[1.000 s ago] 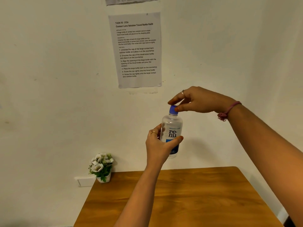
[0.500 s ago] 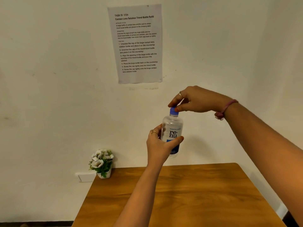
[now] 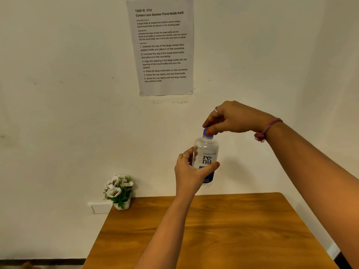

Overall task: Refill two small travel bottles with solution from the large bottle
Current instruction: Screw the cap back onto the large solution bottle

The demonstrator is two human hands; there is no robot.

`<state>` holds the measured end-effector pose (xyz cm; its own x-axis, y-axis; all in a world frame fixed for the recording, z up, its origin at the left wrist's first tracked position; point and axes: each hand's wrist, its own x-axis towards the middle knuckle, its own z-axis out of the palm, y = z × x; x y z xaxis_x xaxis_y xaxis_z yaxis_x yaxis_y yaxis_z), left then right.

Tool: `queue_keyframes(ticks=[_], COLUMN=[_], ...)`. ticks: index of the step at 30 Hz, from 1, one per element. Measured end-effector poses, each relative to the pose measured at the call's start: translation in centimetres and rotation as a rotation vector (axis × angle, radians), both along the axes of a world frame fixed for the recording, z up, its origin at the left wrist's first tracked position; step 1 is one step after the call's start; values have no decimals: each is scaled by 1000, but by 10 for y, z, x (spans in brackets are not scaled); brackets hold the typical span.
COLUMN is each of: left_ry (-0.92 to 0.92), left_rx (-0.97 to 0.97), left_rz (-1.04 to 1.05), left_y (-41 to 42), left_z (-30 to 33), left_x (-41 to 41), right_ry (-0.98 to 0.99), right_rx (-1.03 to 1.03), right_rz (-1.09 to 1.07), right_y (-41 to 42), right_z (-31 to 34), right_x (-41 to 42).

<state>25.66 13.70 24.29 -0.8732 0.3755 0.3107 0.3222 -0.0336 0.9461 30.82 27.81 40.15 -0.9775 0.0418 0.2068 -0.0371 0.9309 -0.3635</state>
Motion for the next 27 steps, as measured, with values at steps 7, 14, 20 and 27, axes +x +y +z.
queue_keyframes(ticks=[7, 14, 20, 27], left_ry=[-13, -22, -9, -6], left_rx=[31, 16, 5, -3], left_rz=[19, -3, 20, 20], left_y=[1, 3, 6, 10], left_z=[-3, -7, -7, -6], left_x=[-3, -5, -13, -16], right_ry=[110, -69, -31, 101], right_rx=[-169, -53, -30, -68], right_rz=[-167, -92, 62, -134], right_y=[-8, 1, 7, 1], right_z=[-23, -11, -9, -22], right_x=[-8, -8, -10, -18])
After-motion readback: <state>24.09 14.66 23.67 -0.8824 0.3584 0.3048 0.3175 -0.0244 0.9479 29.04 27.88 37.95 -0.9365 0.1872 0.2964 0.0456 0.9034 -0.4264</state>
